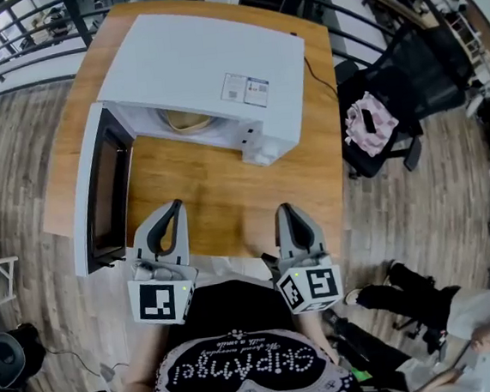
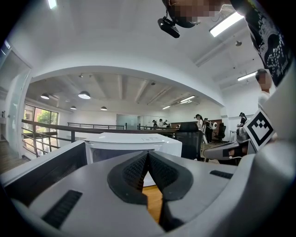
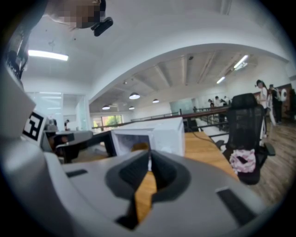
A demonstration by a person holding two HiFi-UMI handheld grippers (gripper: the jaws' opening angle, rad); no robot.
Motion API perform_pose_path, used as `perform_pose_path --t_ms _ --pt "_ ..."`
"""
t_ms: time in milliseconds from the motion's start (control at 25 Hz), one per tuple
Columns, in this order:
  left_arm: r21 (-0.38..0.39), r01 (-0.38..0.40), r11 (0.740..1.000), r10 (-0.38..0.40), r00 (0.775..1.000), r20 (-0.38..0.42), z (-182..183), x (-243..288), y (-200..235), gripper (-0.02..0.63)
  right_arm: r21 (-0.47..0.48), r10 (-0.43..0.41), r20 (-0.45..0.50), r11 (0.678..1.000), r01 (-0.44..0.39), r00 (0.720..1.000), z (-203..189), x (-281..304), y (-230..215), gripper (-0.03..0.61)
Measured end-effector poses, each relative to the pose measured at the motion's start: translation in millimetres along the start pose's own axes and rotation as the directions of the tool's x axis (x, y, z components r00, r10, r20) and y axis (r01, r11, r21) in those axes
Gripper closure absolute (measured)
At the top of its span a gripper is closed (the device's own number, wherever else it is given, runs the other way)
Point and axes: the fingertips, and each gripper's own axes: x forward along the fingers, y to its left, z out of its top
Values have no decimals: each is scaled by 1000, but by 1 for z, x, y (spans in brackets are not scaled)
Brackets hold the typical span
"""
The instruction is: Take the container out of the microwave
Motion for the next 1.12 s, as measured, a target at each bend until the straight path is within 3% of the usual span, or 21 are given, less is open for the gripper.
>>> perform_pose_path --t_ms 1120 --pt "13 23 1000 -23 999 -22 6 12 40 586 31 -67 12 997 67 998 10 12 16 540"
